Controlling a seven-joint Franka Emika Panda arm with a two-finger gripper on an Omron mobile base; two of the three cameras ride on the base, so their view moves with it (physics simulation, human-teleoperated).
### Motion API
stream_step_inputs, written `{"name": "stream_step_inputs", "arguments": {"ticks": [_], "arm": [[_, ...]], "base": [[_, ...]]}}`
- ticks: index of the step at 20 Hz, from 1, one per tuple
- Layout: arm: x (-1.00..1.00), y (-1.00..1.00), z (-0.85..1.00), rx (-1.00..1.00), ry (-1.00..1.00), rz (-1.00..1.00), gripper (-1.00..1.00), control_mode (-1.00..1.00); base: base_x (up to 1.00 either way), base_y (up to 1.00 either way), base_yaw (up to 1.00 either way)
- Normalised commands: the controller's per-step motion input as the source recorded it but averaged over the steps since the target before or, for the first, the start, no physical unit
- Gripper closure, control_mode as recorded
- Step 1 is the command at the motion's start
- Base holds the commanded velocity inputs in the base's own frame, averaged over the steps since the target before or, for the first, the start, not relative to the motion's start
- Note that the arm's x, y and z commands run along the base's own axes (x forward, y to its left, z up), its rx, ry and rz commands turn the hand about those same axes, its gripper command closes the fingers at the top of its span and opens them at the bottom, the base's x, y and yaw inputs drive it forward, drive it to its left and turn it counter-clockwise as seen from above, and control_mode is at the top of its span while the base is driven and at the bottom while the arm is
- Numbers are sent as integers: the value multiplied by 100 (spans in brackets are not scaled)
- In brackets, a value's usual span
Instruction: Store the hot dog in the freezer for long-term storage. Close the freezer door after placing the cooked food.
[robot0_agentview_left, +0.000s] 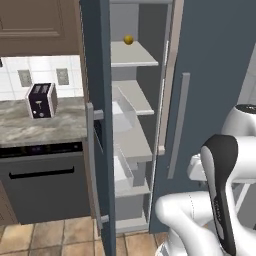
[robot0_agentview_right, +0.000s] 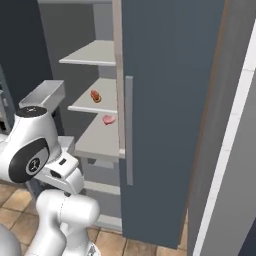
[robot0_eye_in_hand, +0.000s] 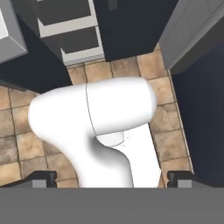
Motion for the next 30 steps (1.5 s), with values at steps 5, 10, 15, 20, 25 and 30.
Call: {"name": "stream_step_inputs", "arguments": {"ticks": [5, 10, 15, 20, 25, 30], "arm": [[0, 0, 0, 0, 0, 0, -100, 100], [0, 0, 0, 0, 0, 0, -100, 100], [0, 0, 0, 0, 0, 0, -100, 100], [0, 0, 0, 0, 0, 0, -100, 100], [0, 0, 0, 0, 0, 0, -100, 100], [0, 0, 0, 0, 0, 0, -100, 100]], "base": [[-39, 43, -11], [-41, 42, -10], [-34, 24, -5], [-4, 8, 1], [3, 0, 13], [0, 8, 13]]}}
